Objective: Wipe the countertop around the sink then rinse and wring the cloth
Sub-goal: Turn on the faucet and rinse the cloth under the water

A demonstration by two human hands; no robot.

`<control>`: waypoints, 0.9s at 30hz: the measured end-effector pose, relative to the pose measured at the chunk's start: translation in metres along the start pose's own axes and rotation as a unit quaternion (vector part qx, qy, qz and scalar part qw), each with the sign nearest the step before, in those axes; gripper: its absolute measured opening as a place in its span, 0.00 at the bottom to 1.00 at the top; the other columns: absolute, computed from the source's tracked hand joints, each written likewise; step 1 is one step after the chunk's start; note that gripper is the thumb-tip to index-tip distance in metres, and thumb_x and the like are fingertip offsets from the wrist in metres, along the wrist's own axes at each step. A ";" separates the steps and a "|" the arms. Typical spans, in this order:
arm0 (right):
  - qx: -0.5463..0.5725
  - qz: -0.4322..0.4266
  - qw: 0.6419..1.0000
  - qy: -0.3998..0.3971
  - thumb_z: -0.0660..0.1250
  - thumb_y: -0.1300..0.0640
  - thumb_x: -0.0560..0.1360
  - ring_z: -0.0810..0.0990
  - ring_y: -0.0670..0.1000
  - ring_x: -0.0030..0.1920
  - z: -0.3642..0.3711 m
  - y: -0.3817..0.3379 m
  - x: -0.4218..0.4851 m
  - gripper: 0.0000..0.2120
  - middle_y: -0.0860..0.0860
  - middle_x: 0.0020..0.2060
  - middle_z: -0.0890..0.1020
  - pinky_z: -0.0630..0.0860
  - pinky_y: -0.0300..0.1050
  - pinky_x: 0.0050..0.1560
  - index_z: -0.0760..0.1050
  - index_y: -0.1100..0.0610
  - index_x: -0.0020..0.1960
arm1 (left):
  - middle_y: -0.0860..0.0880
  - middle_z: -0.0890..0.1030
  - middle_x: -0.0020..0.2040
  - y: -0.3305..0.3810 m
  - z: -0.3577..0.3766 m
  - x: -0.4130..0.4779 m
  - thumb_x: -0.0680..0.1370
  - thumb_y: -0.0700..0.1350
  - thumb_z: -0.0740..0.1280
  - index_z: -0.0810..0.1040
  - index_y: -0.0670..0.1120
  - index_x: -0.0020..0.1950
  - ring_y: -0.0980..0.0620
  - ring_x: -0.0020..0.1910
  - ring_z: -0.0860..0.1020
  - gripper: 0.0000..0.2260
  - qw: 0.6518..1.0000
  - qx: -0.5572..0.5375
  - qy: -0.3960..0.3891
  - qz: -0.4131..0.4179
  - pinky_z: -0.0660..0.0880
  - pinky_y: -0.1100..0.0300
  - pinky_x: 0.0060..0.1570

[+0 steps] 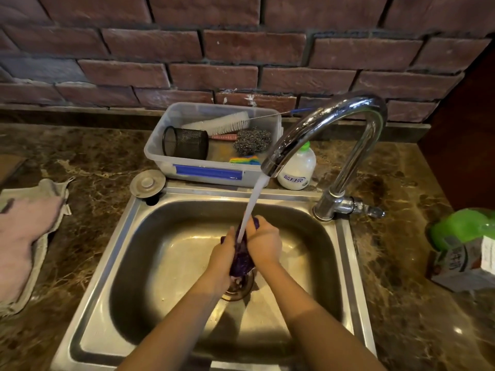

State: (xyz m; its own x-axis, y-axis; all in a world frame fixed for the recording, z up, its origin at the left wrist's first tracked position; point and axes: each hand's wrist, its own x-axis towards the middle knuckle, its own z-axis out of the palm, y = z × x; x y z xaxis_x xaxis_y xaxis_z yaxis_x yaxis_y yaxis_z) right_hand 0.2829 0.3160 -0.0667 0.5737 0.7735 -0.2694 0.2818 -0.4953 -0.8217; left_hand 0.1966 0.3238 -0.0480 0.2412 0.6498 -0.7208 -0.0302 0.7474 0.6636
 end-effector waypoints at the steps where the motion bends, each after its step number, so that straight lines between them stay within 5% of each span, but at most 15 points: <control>1: 0.056 0.043 0.997 -0.025 0.58 0.41 0.76 0.80 0.53 0.39 -0.002 0.003 0.003 0.19 0.53 0.35 0.81 0.77 0.51 0.44 0.75 0.55 0.39 | 0.41 0.81 0.54 0.001 -0.004 0.003 0.79 0.58 0.56 0.76 0.44 0.59 0.43 0.53 0.80 0.21 0.998 0.067 0.010 0.011 0.76 0.47 0.57; 4: 0.177 0.219 0.952 -0.120 0.62 0.41 0.74 0.80 0.52 0.42 -0.018 0.005 0.014 0.16 0.53 0.39 0.81 0.77 0.49 0.47 0.76 0.54 0.41 | 0.43 0.75 0.62 0.000 -0.026 0.006 0.76 0.60 0.61 0.63 0.49 0.66 0.46 0.56 0.78 0.24 0.975 0.213 -0.031 0.057 0.78 0.54 0.51; 6: 0.175 0.248 0.938 -0.166 0.63 0.38 0.73 0.80 0.52 0.44 -0.026 0.007 0.016 0.17 0.53 0.41 0.81 0.77 0.46 0.43 0.76 0.52 0.46 | 0.46 0.69 0.64 -0.005 -0.043 0.009 0.73 0.53 0.68 0.58 0.54 0.68 0.49 0.58 0.75 0.28 0.953 0.261 -0.096 0.120 0.78 0.56 0.51; 9: 0.146 0.221 0.941 -0.209 0.62 0.35 0.71 0.81 0.53 0.47 -0.033 0.007 0.015 0.20 0.53 0.44 0.82 0.78 0.46 0.45 0.77 0.51 0.46 | 0.49 0.70 0.62 -0.010 -0.059 0.019 0.74 0.47 0.70 0.68 0.54 0.64 0.50 0.62 0.71 0.21 0.910 0.339 -0.117 0.209 0.74 0.53 0.60; 13: 0.143 0.198 0.934 -0.262 0.61 0.35 0.73 0.81 0.55 0.52 -0.041 0.007 0.013 0.25 0.56 0.51 0.83 0.75 0.53 0.61 0.79 0.55 0.55 | 0.49 0.78 0.52 0.000 -0.065 0.027 0.78 0.44 0.63 0.78 0.48 0.52 0.53 0.55 0.75 0.05 0.860 0.421 -0.061 0.281 0.70 0.73 0.50; 19: 0.136 0.129 0.921 -0.341 0.66 0.38 0.70 0.81 0.57 0.54 -0.055 0.000 0.009 0.25 0.58 0.52 0.83 0.74 0.56 0.62 0.78 0.57 0.56 | 0.51 0.79 0.42 0.011 -0.073 0.021 0.81 0.44 0.58 0.75 0.48 0.47 0.62 0.43 0.77 0.07 0.904 0.334 -0.073 0.258 0.71 0.62 0.48; 24: 0.123 0.056 0.900 -0.415 0.76 0.51 0.65 0.79 0.54 0.57 -0.061 0.002 0.009 0.24 0.53 0.57 0.79 0.78 0.51 0.57 0.73 0.48 0.59 | 0.45 0.80 0.51 0.009 -0.070 0.013 0.81 0.46 0.56 0.76 0.48 0.53 0.47 0.55 0.79 0.09 0.975 0.135 -0.080 0.157 0.77 0.58 0.49; 27: 0.098 0.013 0.933 -0.345 0.70 0.51 0.71 0.80 0.51 0.53 -0.059 0.000 0.010 0.15 0.50 0.53 0.80 0.79 0.49 0.54 0.74 0.46 0.58 | 0.44 0.81 0.56 0.005 -0.071 0.012 0.78 0.52 0.60 0.75 0.47 0.59 0.47 0.57 0.80 0.14 0.980 0.064 -0.146 0.121 0.79 0.56 0.51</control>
State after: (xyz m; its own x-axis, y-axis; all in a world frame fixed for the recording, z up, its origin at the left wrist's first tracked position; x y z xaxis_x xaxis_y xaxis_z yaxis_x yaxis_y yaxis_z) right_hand 0.3335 0.3004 -0.0400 -0.0726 0.8658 -0.4951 0.0903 -0.4887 -0.8678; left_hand 0.1305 0.3455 -0.0677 0.5093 0.7252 -0.4633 -0.0031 0.5399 0.8417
